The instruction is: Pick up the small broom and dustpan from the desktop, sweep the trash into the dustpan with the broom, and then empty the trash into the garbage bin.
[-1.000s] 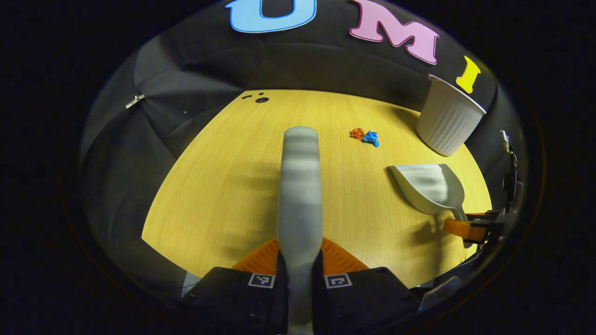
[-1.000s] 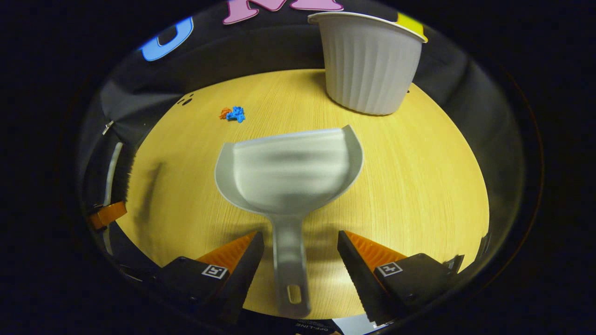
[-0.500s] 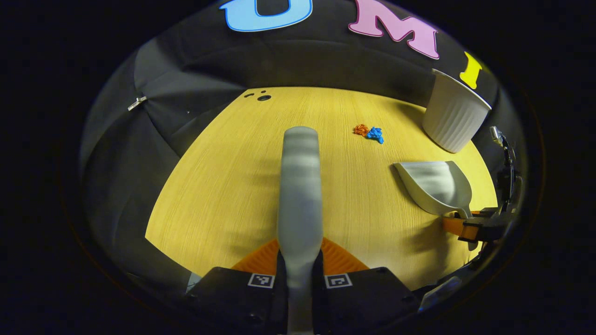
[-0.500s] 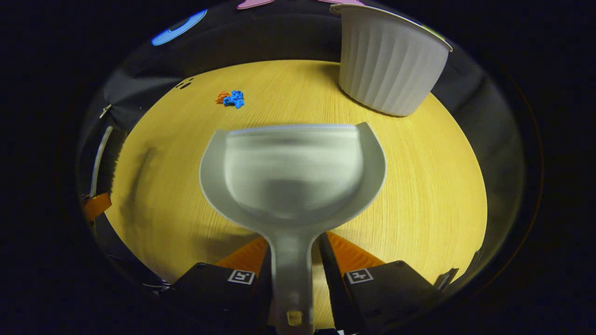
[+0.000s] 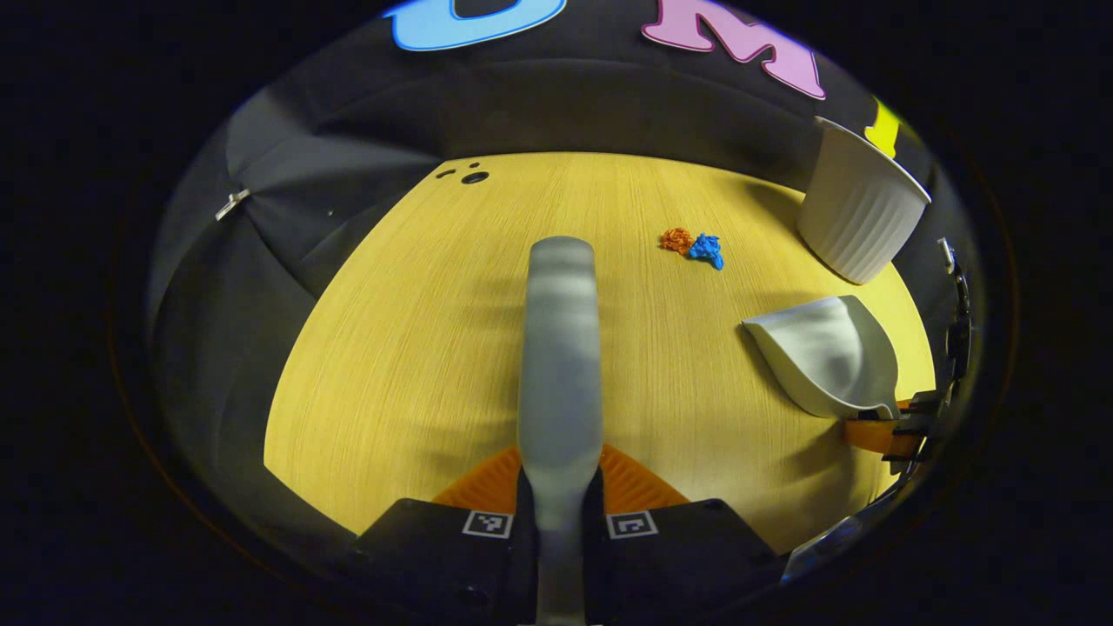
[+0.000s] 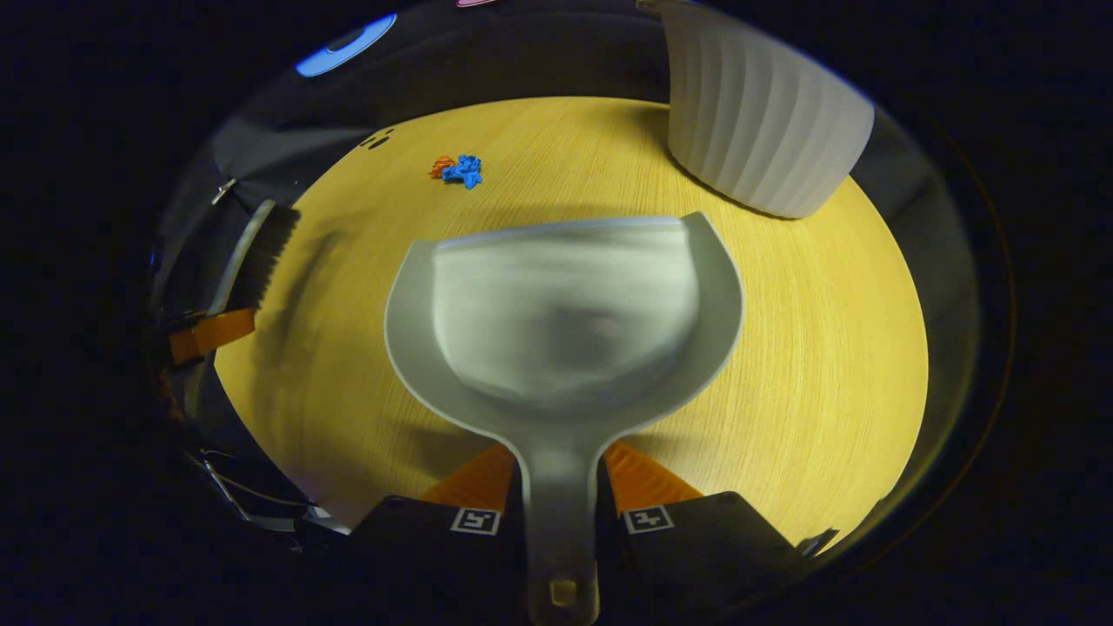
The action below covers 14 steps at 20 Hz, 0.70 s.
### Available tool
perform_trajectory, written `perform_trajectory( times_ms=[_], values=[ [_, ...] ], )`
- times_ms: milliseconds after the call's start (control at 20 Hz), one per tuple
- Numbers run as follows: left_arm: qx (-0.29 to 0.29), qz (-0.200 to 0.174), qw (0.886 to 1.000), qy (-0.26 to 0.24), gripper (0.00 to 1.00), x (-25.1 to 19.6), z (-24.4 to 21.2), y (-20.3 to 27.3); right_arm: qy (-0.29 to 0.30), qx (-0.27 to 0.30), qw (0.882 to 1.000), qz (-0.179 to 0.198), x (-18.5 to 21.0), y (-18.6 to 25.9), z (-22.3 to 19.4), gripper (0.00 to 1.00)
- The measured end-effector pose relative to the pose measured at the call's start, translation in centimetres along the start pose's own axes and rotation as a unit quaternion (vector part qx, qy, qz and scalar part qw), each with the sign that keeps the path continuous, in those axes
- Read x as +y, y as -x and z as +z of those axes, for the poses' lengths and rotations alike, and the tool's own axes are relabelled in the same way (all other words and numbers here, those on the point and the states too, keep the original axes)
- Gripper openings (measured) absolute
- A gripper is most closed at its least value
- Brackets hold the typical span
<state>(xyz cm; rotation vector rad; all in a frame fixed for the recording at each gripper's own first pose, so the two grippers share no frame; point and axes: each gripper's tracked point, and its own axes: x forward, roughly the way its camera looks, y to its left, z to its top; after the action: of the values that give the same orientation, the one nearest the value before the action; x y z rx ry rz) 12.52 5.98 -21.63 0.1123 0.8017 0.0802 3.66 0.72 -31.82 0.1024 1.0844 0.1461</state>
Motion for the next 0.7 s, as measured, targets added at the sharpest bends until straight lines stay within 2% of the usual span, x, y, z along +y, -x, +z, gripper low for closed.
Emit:
perform_trajectory(
  times_ms=[50,100,400,450,600,650,700],
  values=[
    [0.002,-0.006,1.0,-0.006,0.25,-0.1,0.9,-0.6,0.004,0.002,1.0,0.001,-0.1,0.1,-0.1,0.36],
    [0.004,-0.012,1.0,-0.013,0.24,-0.3,1.9,-1.3,0.008,0.003,1.0,0.002,-0.3,0.2,0.0,0.31],
    [0.015,-0.043,0.995,-0.089,0.24,-2.4,8.0,-6.7,0.029,0.01,0.999,0.007,-1.3,0.6,-0.2,0.31],
    [0.019,-0.047,0.993,-0.105,0.27,-2.8,8.9,-7.9,0.033,0.013,0.999,0.008,-1.4,0.7,-0.4,0.31],
    [0.033,-0.053,0.986,-0.155,0.25,-3.9,11.1,-11.3,0.037,0.016,0.999,0.012,-1.7,0.8,-0.4,0.31],
    [0.04,-0.051,0.982,-0.177,0.25,-4.1,11.7,-12.2,0.041,0.017,0.999,0.013,-1.8,0.8,-0.4,0.36],
    [0.042,-0.049,0.977,-0.202,0.25,-4.2,12.3,-13.0,0.044,0.017,0.999,0.014,-1.9,0.8,-0.4,0.36]
  ],
)
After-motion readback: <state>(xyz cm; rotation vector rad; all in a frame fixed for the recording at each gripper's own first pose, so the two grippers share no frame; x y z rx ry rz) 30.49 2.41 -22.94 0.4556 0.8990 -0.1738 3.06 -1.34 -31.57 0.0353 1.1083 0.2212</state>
